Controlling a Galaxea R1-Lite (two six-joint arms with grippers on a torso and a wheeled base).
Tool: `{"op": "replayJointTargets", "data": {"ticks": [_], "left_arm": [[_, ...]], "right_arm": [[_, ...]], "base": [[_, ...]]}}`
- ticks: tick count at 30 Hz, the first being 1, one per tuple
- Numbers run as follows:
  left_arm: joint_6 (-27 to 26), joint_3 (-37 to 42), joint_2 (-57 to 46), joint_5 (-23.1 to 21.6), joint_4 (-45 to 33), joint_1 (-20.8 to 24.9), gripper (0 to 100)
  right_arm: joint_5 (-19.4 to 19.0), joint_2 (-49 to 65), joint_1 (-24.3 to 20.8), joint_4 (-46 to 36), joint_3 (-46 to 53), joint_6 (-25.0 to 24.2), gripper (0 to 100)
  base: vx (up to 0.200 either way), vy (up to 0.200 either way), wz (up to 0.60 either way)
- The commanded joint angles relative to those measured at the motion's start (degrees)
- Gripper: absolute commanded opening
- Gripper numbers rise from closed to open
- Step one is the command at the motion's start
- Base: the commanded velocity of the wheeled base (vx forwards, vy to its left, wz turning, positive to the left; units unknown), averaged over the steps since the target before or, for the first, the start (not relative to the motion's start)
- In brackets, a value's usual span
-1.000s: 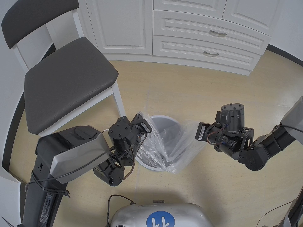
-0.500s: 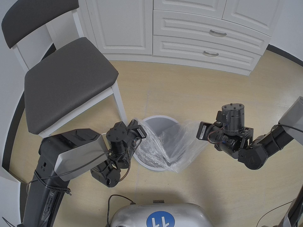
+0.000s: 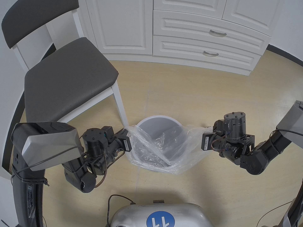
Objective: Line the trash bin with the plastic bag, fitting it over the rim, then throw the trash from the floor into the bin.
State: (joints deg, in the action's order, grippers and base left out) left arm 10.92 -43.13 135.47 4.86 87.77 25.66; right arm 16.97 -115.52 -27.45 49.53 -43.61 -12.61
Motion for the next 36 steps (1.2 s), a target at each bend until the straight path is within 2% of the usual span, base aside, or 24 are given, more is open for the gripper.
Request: {"op": "replayJointTargets", "data": {"ticks": [1,3,4,7,8,9,13,14,16,20,25,33,34,36], "left_arm": [[-5.0,6.7,-5.6,-2.4,-0.1,-2.1,0],[-5.8,7.2,-5.6,-2.8,-0.1,-2.3,0],[-8.5,9.0,-5.8,-3.5,-0.1,-2.8,0],[-10.7,10.4,-5.9,-3.5,-0.1,-3.0,0],[-10.7,10.4,-5.9,-3.5,-0.1,-3.0,0],[-11.8,11.1,-5.9,-3.5,-0.1,-3.2,0],[-13.6,12.2,-5.8,-3.6,-0.1,-3.9,0],[-13.6,12.2,-5.8,-3.6,-0.1,-3.9,0],[-14.4,13.5,-5.9,-4.9,-0.1,-4.0,0],[-15.4,15.0,-6.6,-6.3,-0.1,-4.2,0],[-16.9,16.8,-7.4,-7.7,-0.1,-4.6,0],[-17.4,18.3,-8.4,-8.3,-0.1,-4.9,0],[-18.6,20.0,-10.1,-9.2,-0.1,-4.9,0],[-18.8,20.7,-10.5,-9.9,-0.1,-4.9,0]], "right_arm": [[0.0,0.5,2.8,3.6,5.6,5.7,0],[-0.1,0.5,3.3,4.2,6.3,6.8,0],[-0.3,0.2,4.8,7.7,9.1,11.6,0],[-0.3,-0.1,6.0,12.9,12.6,16.4,0],[-0.3,-0.1,6.0,12.9,12.6,16.4,0],[-0.4,-0.1,6.4,15.5,14.6,19.0,0],[-0.4,-0.1,7.0,17.9,18.6,24.1,0],[-0.4,-0.1,7.0,17.9,18.6,24.1,0],[-0.4,-0.5,7.7,19.3,21.0,28.3,0],[-0.4,-0.9,7.8,22.5,23.4,30.9,0],[-3.3,-1.3,8.1,27.3,27.3,34.9,0],[-3.8,0.8,8.2,28.4,30.2,37.7,0],[-3.8,3.7,7.9,28.4,32.7,39.5,0],[-3.8,4.2,7.7,28.4,33.1,40.0,0]], "base": [[0.0,0.0,0.0],[0.0,0.0,0.0],[0.0,0.0,0.0],[0.0,0.0,0.0],[0.0,0.0,0.0],[0.0,0.0,0.0],[0.0,0.0,0.0],[0.0,0.0,0.0],[0.0,0.0,0.0],[0.0,0.0,0.0],[0.0,0.0,0.0],[0.0,0.0,0.0],[0.0,0.0,0.0],[0.0,0.0,0.0]]}}
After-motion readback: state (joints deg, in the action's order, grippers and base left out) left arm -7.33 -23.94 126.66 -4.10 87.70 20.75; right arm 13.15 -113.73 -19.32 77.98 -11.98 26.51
